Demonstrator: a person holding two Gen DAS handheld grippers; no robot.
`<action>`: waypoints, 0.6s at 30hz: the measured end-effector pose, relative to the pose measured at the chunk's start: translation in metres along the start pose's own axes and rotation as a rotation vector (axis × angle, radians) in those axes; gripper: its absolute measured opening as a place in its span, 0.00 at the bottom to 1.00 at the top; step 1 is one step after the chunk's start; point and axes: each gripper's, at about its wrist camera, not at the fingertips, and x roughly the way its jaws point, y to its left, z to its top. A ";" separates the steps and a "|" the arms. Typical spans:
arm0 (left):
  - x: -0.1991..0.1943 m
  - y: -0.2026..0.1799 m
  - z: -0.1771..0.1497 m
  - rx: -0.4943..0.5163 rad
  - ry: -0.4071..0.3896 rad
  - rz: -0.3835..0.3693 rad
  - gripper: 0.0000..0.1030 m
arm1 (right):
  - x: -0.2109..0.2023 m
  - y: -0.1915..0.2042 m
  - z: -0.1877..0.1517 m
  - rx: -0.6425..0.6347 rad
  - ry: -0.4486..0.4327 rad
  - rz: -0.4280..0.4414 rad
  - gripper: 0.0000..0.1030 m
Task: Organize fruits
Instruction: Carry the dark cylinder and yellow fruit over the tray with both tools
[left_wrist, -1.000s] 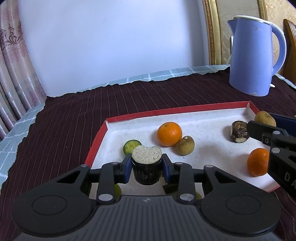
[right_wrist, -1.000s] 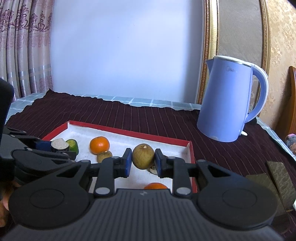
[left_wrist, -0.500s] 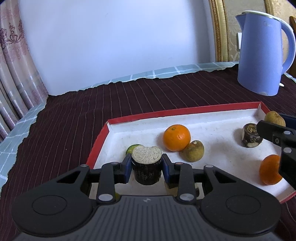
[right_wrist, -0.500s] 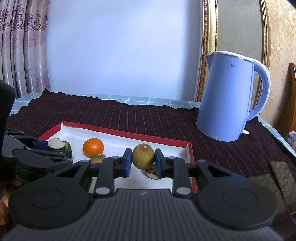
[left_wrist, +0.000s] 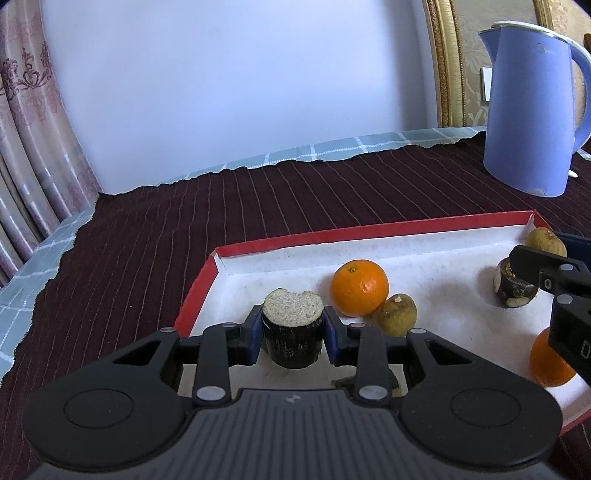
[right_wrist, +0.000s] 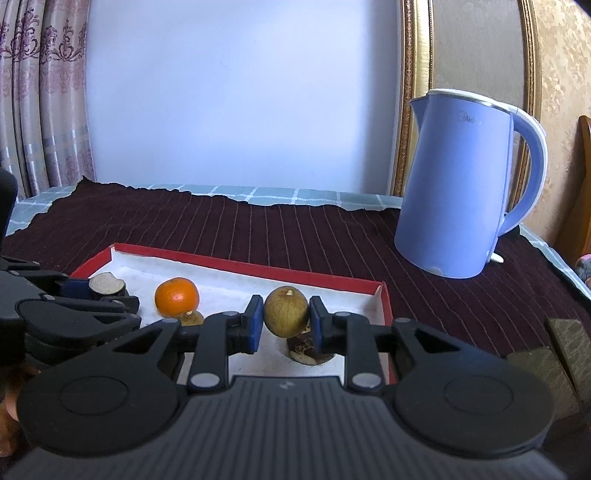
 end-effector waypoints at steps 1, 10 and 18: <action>0.001 0.000 0.001 0.000 -0.001 0.002 0.32 | 0.001 0.000 0.000 -0.001 0.000 -0.001 0.24; 0.003 -0.003 0.004 0.000 -0.018 0.000 0.32 | 0.013 0.000 0.004 0.017 0.001 0.001 0.24; 0.007 -0.011 0.006 0.013 -0.025 -0.006 0.32 | 0.022 -0.005 0.001 0.041 0.007 -0.019 0.24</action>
